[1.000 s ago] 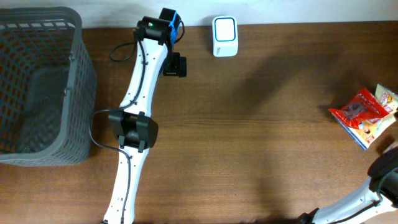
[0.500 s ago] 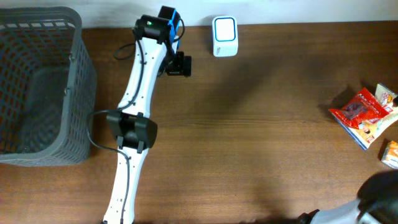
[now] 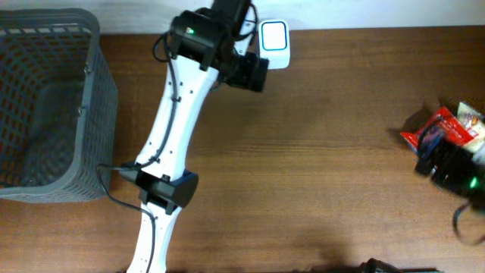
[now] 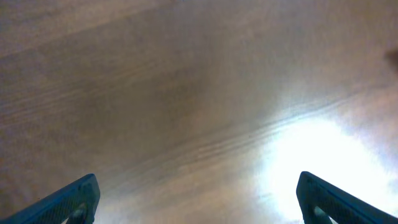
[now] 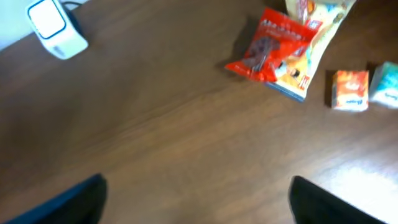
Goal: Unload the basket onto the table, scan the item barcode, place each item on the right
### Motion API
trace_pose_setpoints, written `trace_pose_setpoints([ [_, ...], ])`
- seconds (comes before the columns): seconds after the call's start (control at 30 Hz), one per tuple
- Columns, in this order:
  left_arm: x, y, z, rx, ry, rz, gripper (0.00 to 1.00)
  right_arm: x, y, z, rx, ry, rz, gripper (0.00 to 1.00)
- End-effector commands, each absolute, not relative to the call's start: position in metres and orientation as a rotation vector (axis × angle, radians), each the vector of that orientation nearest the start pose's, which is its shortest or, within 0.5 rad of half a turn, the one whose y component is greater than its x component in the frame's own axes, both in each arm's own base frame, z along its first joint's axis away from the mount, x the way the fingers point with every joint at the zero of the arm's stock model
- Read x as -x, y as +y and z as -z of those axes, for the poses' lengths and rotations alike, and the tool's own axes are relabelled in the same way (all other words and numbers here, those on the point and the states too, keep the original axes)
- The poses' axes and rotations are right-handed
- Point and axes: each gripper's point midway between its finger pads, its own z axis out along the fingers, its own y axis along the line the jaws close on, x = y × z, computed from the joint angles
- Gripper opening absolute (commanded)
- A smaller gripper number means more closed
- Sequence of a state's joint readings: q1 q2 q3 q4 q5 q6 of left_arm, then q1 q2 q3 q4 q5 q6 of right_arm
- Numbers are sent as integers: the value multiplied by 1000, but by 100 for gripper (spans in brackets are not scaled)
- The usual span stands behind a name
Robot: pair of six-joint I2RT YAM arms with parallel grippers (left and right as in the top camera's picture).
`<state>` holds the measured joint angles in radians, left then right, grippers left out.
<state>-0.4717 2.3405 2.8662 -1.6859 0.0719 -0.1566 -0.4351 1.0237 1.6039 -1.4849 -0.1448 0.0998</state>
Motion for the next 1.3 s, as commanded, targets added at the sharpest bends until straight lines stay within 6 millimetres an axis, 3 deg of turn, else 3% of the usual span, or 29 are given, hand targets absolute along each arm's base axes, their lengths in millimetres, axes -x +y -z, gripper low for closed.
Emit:
trace_pose_setpoints([
  [0.0,-403,-209,-292,-453,2657,156,99,-183,-54,-312,-542,2382,-32,99],
  [0.13,-376,-193,-322,-393,2630,173,99,-180,-51,-291,-530,2358,-36,99],
  [0.2,-359,-175,-339,-333,2605,135,99,-185,-43,-280,-483,2361,-93,98],
  [0.33,-322,-152,-351,-278,2610,119,99,-194,-35,-265,-454,2375,-184,98],
  [0.4,-299,-136,-346,-199,2624,60,99,-199,-37,-263,-457,2378,-185,98],
  [0.5,-282,-122,-337,-128,2575,-25,99,-202,-38,-264,-458,2372,-184,98],
  [0.67,-264,-130,-314,-159,2461,63,99,-206,-40,-263,-458,2374,-184,98],
  [0.93,-257,-126,-259,-180,2518,18,99,-210,-43,-257,-473,2403,-185,98],
  [1.27,-260,-128,-248,-191,2551,-9,99,-223,-49,-236,-513,2498,-220,99],
])
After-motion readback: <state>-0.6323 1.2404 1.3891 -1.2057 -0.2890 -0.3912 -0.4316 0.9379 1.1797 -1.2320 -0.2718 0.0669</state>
